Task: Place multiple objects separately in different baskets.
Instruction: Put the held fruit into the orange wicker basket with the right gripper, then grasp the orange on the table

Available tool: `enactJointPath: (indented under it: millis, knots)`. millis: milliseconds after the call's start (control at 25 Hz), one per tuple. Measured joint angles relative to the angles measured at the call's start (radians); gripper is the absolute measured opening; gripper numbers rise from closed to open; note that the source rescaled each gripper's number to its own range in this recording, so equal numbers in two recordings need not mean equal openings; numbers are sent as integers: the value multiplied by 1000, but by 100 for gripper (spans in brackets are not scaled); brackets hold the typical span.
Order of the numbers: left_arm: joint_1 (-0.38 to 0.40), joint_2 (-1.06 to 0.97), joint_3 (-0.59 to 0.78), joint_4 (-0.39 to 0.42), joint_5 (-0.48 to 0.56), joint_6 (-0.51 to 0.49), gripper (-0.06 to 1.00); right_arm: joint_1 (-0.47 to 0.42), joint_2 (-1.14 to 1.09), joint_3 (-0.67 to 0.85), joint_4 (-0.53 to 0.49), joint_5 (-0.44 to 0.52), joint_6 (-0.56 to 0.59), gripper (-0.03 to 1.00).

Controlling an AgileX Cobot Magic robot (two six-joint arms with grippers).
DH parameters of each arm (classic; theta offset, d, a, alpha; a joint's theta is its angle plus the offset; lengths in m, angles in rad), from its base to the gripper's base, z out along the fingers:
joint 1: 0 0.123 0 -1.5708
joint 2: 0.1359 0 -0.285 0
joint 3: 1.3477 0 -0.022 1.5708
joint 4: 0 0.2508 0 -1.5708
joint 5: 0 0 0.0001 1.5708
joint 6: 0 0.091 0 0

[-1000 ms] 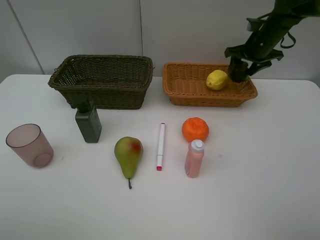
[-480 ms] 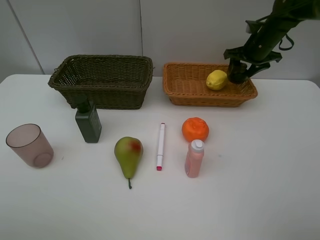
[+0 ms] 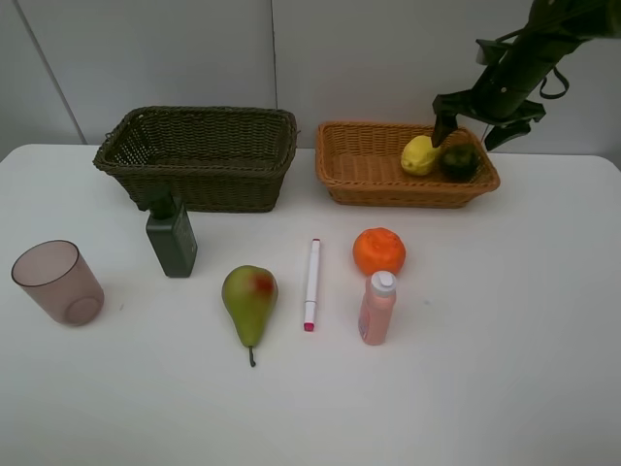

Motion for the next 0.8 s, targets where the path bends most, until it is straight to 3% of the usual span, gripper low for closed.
enactJointPath:
  millis: [360, 800]
  knots:
    - [0, 0, 0, 0, 0, 0, 100, 0, 0, 0, 11, 10, 5, 97]
    - [0, 0, 0, 0, 0, 0, 100, 15, -56, -4, 52, 166, 28, 97]
